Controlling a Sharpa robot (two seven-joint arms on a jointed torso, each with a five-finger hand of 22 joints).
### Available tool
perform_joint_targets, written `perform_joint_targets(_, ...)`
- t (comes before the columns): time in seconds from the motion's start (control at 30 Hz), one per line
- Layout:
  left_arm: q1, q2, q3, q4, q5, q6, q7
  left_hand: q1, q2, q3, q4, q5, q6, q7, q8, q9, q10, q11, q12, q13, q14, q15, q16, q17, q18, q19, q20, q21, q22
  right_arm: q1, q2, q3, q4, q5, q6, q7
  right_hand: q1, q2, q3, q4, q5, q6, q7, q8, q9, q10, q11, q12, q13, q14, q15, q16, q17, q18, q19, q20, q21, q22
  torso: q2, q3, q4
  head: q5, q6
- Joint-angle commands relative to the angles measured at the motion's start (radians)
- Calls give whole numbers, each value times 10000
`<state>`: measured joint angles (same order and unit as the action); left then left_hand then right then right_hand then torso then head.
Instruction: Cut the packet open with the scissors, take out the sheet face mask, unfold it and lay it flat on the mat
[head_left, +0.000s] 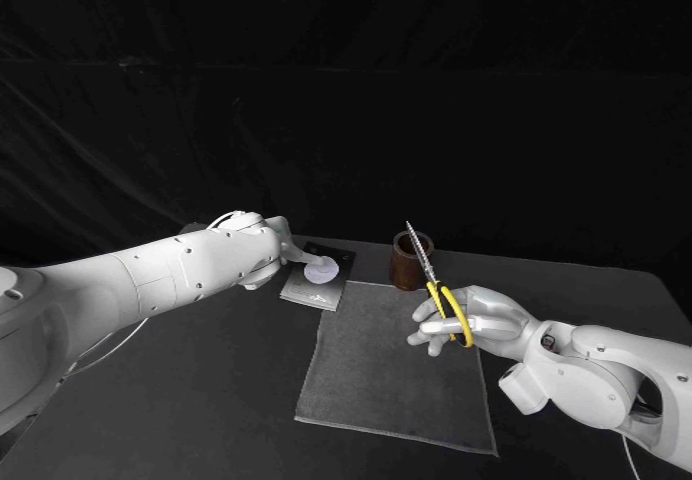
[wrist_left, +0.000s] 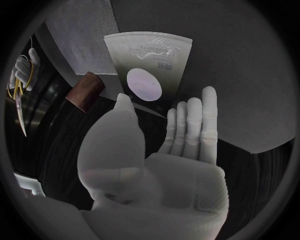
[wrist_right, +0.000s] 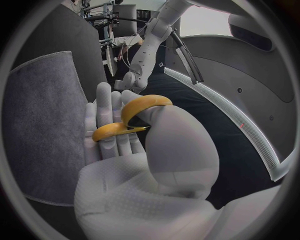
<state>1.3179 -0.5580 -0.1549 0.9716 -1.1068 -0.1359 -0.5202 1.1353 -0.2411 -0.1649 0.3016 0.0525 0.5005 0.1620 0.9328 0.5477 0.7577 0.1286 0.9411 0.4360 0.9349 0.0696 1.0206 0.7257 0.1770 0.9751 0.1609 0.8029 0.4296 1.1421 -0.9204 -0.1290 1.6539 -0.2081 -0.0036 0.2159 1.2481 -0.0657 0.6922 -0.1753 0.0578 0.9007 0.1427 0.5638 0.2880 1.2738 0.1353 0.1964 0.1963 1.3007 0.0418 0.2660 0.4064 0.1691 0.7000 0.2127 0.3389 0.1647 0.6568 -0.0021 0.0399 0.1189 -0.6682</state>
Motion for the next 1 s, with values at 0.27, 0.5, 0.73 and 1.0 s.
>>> perform_joint_targets(0.27,-10,417,-143,-296,-789,644,-514,1,148,106,-8,-4,64,267,265,-45,-149,-31,213,41,5,-29,218,25,42,-172,-1,255,163,8,17,10,-49,81,-75,63,286,356,0,-85,-21,84,22,-31,-6,1067,-686,-24,21,-32,-33,-38,19,188,1,15,53,11,-2,-3,-3,8,-30)
perform_joint_targets(0.5,-56,584,-240,-525,-971,848,-629,-65,91,64,-6,-4,-50,290,347,-93,-275,-11,303,58,-55,-14,329,30,35,-263,4,388,258,9,15,9,-70,93,-94,60,286,356,0,-85,-21,84,22,-31,-6,1067,-686,-24,21,-32,-33,-38,19,188,1,15,53,11,-1,0,2,-1,-65)
perform_joint_targets(0.73,-127,735,-296,-705,-1197,1041,-734,-92,80,53,-5,-6,-86,302,410,-112,-334,1,359,70,-93,-1,385,30,32,-318,13,453,305,9,27,8,-113,122,-111,56,286,356,0,-85,-21,84,22,-31,-6,1067,-686,-24,21,-32,-33,-38,19,188,1,15,53,11,3,-10,-5,-31,-98)
perform_joint_targets(1.0,-215,832,-324,-842,-1283,1186,-723,-134,53,32,-5,-7,-114,310,468,-127,-384,11,408,80,-132,10,431,28,30,-371,23,506,344,9,32,7,-125,130,-113,53,284,357,-1,-91,-18,100,21,-56,-4,1074,-687,-32,29,-32,-34,-38,34,189,-11,17,58,15,1,-1,-2,-65,-119)
